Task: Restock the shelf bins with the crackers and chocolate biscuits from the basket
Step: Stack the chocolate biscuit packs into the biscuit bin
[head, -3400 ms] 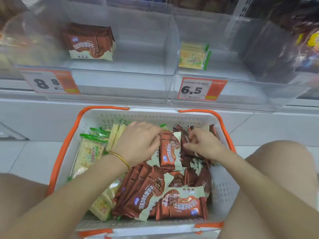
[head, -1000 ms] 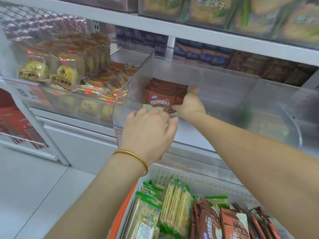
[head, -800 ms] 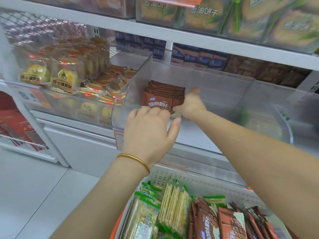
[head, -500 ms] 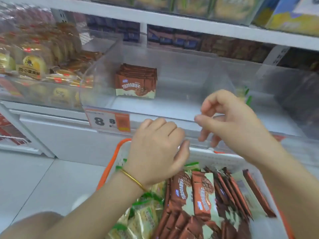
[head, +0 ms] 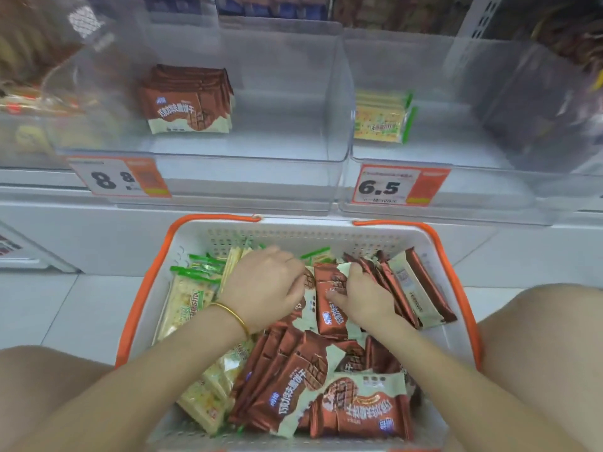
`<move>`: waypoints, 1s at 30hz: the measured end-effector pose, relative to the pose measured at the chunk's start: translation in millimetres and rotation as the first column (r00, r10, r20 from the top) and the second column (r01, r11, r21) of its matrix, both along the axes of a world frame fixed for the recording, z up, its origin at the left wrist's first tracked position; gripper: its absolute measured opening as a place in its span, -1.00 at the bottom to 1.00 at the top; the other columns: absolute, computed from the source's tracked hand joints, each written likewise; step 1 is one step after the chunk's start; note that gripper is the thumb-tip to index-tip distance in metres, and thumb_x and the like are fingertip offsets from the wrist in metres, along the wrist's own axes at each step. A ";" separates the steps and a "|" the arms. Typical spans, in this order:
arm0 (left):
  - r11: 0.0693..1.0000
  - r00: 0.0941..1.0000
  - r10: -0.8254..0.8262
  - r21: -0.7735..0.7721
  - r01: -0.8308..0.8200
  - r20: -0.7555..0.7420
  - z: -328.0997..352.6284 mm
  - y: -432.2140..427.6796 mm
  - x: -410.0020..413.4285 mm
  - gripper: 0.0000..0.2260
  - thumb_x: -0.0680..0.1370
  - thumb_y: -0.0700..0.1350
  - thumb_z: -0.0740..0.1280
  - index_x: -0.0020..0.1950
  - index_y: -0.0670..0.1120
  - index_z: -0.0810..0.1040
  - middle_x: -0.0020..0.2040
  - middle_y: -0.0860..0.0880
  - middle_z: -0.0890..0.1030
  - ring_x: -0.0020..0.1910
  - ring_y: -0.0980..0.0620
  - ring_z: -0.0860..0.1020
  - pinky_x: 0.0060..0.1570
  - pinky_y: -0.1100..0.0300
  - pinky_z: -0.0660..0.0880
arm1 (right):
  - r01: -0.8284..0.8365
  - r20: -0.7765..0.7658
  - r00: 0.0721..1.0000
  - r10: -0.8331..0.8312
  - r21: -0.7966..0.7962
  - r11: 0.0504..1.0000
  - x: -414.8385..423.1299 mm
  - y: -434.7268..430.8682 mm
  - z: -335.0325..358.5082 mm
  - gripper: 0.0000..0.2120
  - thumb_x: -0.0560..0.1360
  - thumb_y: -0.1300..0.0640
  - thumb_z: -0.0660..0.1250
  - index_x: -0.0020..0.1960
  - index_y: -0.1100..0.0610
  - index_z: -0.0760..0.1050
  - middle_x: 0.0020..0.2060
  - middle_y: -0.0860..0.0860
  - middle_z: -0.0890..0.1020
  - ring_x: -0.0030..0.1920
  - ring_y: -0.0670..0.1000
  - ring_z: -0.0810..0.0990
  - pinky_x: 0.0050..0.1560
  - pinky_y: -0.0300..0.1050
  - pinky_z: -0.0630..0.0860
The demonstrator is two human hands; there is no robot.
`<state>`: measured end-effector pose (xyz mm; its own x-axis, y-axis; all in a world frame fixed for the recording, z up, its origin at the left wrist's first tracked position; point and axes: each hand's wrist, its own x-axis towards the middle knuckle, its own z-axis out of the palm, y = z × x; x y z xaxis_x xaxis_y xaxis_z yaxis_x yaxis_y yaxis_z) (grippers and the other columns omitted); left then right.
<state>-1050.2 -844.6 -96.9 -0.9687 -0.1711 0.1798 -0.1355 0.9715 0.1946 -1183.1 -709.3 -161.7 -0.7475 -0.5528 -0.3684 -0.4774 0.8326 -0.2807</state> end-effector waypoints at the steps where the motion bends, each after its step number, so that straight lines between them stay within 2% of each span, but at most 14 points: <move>1: 1.000 1.000 0.007 0.000 -0.007 0.008 -0.8 0.1 1.1 -0.73 0.48 -0.04 0.10 -0.30 -0.06 0.53 -0.39 0.04 0.53 -0.35 0.00 0.48 -0.37 0.15 0.47 | 0.022 -0.001 1.000 -0.022 -0.002 1.000 2.2 -4.7 -3.0 -0.38 0.47 -0.19 0.34 0.30 0.20 0.23 0.10 0.11 0.54 0.05 0.15 0.58 -0.19 -0.05 0.45; 3: 1.000 0.999 0.025 0.003 -0.025 0.029 -2.4 1.8 2.1 -0.72 0.49 -0.03 0.10 -0.31 -0.04 0.53 -0.40 0.06 0.52 -0.36 0.03 0.47 -0.37 0.18 0.45 | 0.118 0.079 0.990 -0.113 -0.057 0.991 2.2 -9.4 -6.6 -0.38 0.42 -0.17 0.41 0.26 0.19 0.27 0.06 0.09 0.55 0.02 0.13 0.58 -0.20 -0.06 0.45; 5: 0.999 0.999 0.029 0.034 -0.030 0.044 -4.3 3.2 1.6 -0.70 0.50 -0.02 0.09 -0.29 -0.05 0.54 -0.36 0.06 0.54 -0.32 0.02 0.48 -0.32 0.16 0.48 | 0.169 0.154 0.976 -0.156 -0.078 0.982 -1.8 -6.7 -5.1 -0.52 0.40 -0.14 0.45 0.07 0.16 0.34 -0.11 0.04 0.55 -0.10 0.10 0.57 -0.24 -0.08 0.43; 7: 0.992 0.996 0.033 0.116 -0.042 0.078 -3.0 5.6 0.9 -0.70 0.55 -0.01 0.10 -0.15 -0.06 0.59 -0.23 0.05 0.59 -0.18 0.01 0.51 -0.14 0.11 0.50 | 0.166 0.173 0.975 -0.142 -0.135 0.977 -7.8 -0.6 1.4 -0.64 0.40 -0.05 0.46 -0.04 0.14 0.39 -0.18 0.01 0.55 -0.12 0.09 0.57 -0.19 -0.06 0.47; 9: 0.960 0.990 0.072 0.261 -0.102 0.121 -1.1 7.1 -1.5 -0.75 0.60 0.04 0.15 0.07 -0.02 0.56 -0.09 0.09 0.55 -0.04 0.08 0.47 0.02 0.16 0.46 | 0.242 0.275 0.948 -0.157 -0.309 0.920 -10.9 5.2 17.0 -0.77 0.40 0.09 0.49 -0.07 0.17 0.50 -0.17 0.04 0.64 -0.12 0.10 0.63 -0.11 0.01 0.56; 11: 0.831 0.965 0.116 0.509 -0.225 0.237 4.0 8.1 -4.0 -0.67 0.55 0.10 0.27 0.26 0.00 0.45 0.03 0.11 0.49 0.01 0.16 0.47 0.08 0.23 0.45 | 0.400 0.509 0.851 -0.131 -0.465 0.790 -6.4 6.8 42.0 -0.82 0.40 0.21 0.49 -0.04 0.22 0.57 -0.14 0.13 0.69 -0.16 0.09 0.67 -0.08 0.04 0.60; 12: 0.706 0.947 0.126 0.644 -0.295 0.296 7.4 8.3 -5.0 -0.58 0.50 0.12 0.34 0.29 -0.01 0.40 0.09 0.09 0.50 0.03 0.16 0.51 0.10 0.19 0.48 | 0.495 0.642 0.761 -0.089 -0.486 0.720 -1.2 6.4 55.2 -0.80 0.41 0.25 0.47 0.00 0.25 0.57 -0.12 0.17 0.69 -0.17 0.11 0.67 -0.06 0.05 0.61; 13: 0.580 0.933 0.130 0.737 -0.346 0.336 12.7 7.7 -4.9 -0.54 0.45 0.10 0.41 0.27 -0.02 0.38 0.12 0.06 0.52 0.03 0.13 0.55 0.11 0.12 0.52 | 0.578 0.754 0.656 -0.034 -0.473 0.665 5.6 5.0 67.0 -0.77 0.41 0.29 0.45 0.05 0.27 0.56 -0.09 0.21 0.69 -0.17 0.13 0.67 -0.03 0.09 0.60; 15: 0.446 0.934 0.127 0.822 -0.354 0.334 25.3 4.0 -0.1 -0.58 0.40 -0.02 0.50 0.17 -0.07 0.42 0.07 -0.02 0.57 -0.01 0.02 0.61 0.05 0.00 0.56 | 0.652 0.857 0.512 0.063 -0.435 0.621 19.5 0.3 84.8 -0.75 0.41 0.31 0.43 0.08 0.28 0.54 -0.08 0.21 0.68 -0.16 0.15 0.65 0.00 0.16 0.58; 19: 0.388 0.962 0.099 0.880 -0.274 0.255 63.4 -23.4 18.6 -0.76 0.43 -0.28 0.45 0.02 -0.09 0.50 -0.09 -0.06 0.62 -0.24 0.14 0.61 -0.12 0.16 0.60 | 0.638 0.889 0.418 0.188 -0.434 0.636 31.0 -7.3 122.0 -0.61 0.31 0.13 0.43 0.09 0.27 0.52 -0.15 0.16 0.67 -0.21 0.10 0.67 -0.24 0.03 0.64; 23: 0.402 0.966 0.101 0.878 -0.259 0.239 105.0 -61.8 41.7 -0.70 0.39 -0.22 0.49 0.09 -0.15 0.54 -0.08 -0.21 0.66 -0.16 -0.04 0.63 -0.05 0.04 0.57 | 0.462 0.864 0.344 0.368 -0.497 0.735 23.7 -21.5 169.3 -0.65 0.33 -0.01 0.45 0.01 0.18 0.61 -0.05 0.22 0.66 -0.12 0.21 0.68 -0.30 0.00 0.64; 26: 0.441 0.977 0.156 0.874 -0.202 0.147 133.2 -84.1 48.6 -0.67 0.31 -0.15 0.45 0.06 -0.13 0.56 -0.11 -0.16 0.68 -0.18 0.01 0.65 -0.16 0.17 0.60 | 0.303 0.788 0.471 0.398 -0.567 0.766 22.3 -51.3 205.0 -0.64 0.30 -0.05 0.37 -0.01 0.15 0.60 -0.10 0.19 0.69 -0.19 0.17 0.69 -0.34 -0.08 0.64; 28: 0.454 0.974 0.224 0.879 -0.146 0.047 149.7 -99.9 47.0 -0.77 0.37 -0.22 0.43 0.01 -0.10 0.56 -0.18 -0.05 0.68 -0.24 0.11 0.64 -0.27 0.31 0.56 | 0.160 0.660 0.623 0.419 -0.632 0.758 22.3 -78.9 226.3 -0.78 0.38 0.07 0.36 -0.04 0.16 0.54 -0.18 0.15 0.70 -0.27 0.10 0.69 -0.33 -0.12 0.63; 30: 0.474 0.906 0.409 0.873 -0.112 -0.106 156.6 -118.9 44.5 -0.78 0.43 -0.27 0.42 0.03 -0.08 0.54 -0.18 0.01 0.66 -0.22 0.13 0.62 -0.22 0.30 0.55 | 0.104 0.564 0.710 0.422 -0.677 0.729 16.6 -111.5 243.0 -0.94 0.50 0.19 0.32 -0.07 0.18 0.52 -0.25 0.13 0.69 -0.33 0.05 0.69 -0.33 -0.15 0.62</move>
